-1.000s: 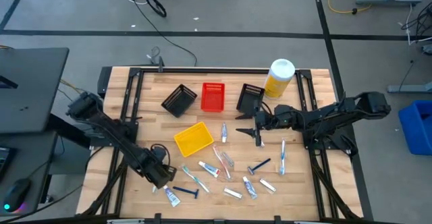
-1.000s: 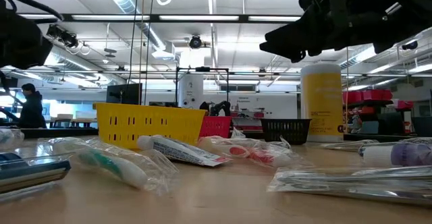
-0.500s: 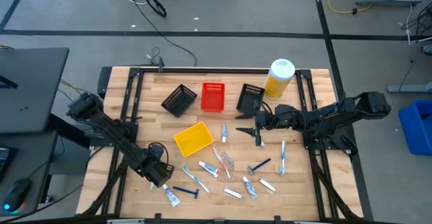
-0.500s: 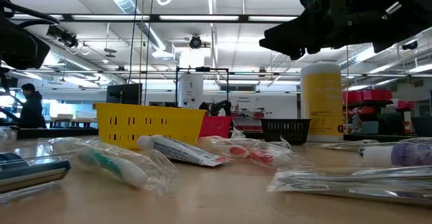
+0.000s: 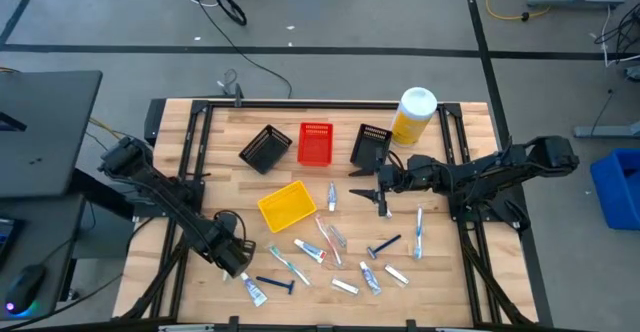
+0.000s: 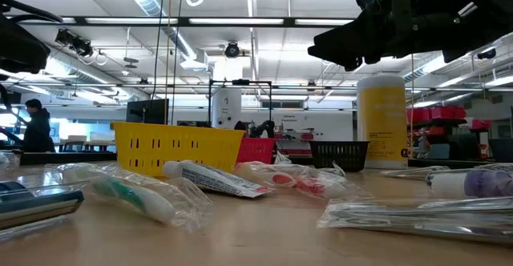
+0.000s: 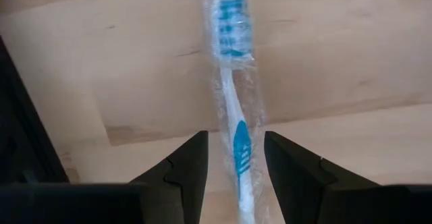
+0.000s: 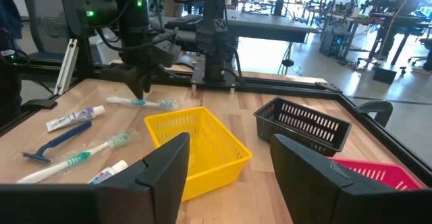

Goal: Pick & Place Travel size toiletries
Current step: Put the left blue toothbrush into the yellow bin

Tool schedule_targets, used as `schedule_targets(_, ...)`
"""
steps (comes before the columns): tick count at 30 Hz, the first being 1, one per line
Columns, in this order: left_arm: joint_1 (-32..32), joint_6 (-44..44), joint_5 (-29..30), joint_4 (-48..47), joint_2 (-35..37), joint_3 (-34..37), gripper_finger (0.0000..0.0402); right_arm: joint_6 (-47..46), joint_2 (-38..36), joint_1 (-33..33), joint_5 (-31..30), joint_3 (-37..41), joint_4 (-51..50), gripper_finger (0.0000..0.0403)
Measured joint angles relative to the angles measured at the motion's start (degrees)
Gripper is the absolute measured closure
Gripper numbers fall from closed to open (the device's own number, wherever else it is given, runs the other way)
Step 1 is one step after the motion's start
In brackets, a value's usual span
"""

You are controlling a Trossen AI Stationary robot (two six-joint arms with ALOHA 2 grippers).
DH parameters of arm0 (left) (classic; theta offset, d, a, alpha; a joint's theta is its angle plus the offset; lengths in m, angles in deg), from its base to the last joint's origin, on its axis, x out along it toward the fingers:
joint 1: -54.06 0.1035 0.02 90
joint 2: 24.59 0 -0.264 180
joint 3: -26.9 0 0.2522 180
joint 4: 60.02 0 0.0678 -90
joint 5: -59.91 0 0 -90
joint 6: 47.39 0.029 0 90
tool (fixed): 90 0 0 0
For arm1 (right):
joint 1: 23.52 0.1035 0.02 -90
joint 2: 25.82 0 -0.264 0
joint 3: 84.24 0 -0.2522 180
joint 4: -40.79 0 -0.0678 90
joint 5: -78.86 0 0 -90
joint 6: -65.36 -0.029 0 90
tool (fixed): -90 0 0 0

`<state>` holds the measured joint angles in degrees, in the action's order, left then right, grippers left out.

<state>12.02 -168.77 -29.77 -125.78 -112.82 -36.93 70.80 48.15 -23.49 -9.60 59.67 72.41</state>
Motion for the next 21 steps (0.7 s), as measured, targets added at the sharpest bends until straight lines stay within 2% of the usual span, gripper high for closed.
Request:
schedule_targets(15, -1.11, -2.44, 0.53, 5.17, 0.00, 4.40, 0.0249, -0.01, -0.02, 0.00, 0.02, 0.00, 0.00, 0.0184)
schedule_targets(21, -1.11, -1.16, 0.75, 6.67, 0.00, 5.37, 0.0285, -0.01, -0.02, 0.00, 0.02, 0.00, 0.00, 0.0191)
